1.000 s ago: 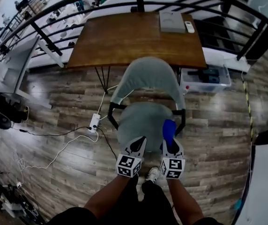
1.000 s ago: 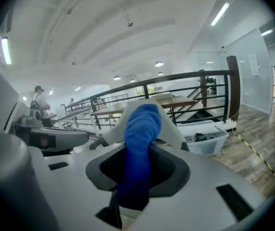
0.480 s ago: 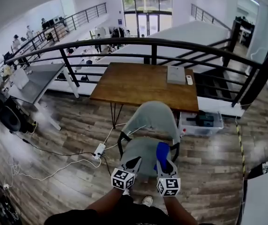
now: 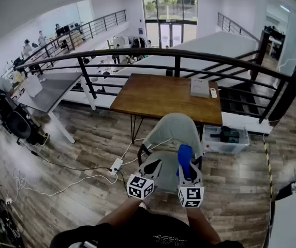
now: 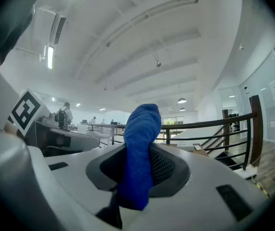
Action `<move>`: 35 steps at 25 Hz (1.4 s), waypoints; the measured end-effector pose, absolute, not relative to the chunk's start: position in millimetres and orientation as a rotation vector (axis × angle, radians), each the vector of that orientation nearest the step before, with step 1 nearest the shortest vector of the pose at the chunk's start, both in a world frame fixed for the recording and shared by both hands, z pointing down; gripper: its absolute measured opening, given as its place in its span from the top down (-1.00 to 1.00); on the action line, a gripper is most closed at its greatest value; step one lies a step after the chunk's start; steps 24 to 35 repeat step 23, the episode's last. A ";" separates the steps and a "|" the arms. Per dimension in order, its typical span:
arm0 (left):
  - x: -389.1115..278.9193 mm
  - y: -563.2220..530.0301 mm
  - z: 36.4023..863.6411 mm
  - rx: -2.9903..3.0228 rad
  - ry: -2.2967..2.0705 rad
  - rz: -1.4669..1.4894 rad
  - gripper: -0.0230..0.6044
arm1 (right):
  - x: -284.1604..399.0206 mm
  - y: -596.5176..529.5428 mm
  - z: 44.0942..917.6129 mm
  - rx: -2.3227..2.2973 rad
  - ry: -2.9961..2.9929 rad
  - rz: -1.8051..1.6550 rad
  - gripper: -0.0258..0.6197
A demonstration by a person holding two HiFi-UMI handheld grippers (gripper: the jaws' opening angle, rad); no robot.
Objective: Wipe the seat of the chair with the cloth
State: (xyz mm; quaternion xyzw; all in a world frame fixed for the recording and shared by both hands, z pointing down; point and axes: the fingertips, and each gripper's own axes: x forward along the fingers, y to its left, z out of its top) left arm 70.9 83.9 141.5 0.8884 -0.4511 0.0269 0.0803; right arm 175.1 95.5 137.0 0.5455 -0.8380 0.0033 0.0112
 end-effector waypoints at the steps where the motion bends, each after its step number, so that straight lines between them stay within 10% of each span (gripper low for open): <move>1: 70.1 85.0 137.9 2.661 -1.356 0.074 0.91 | 174.6 96.0 132.8 1.703 -2.614 -0.007 0.59; 35: 69.8 107.7 127.1 2.684 -1.412 0.094 0.91 | 170.6 115.3 124.2 1.681 -2.633 -0.062 0.59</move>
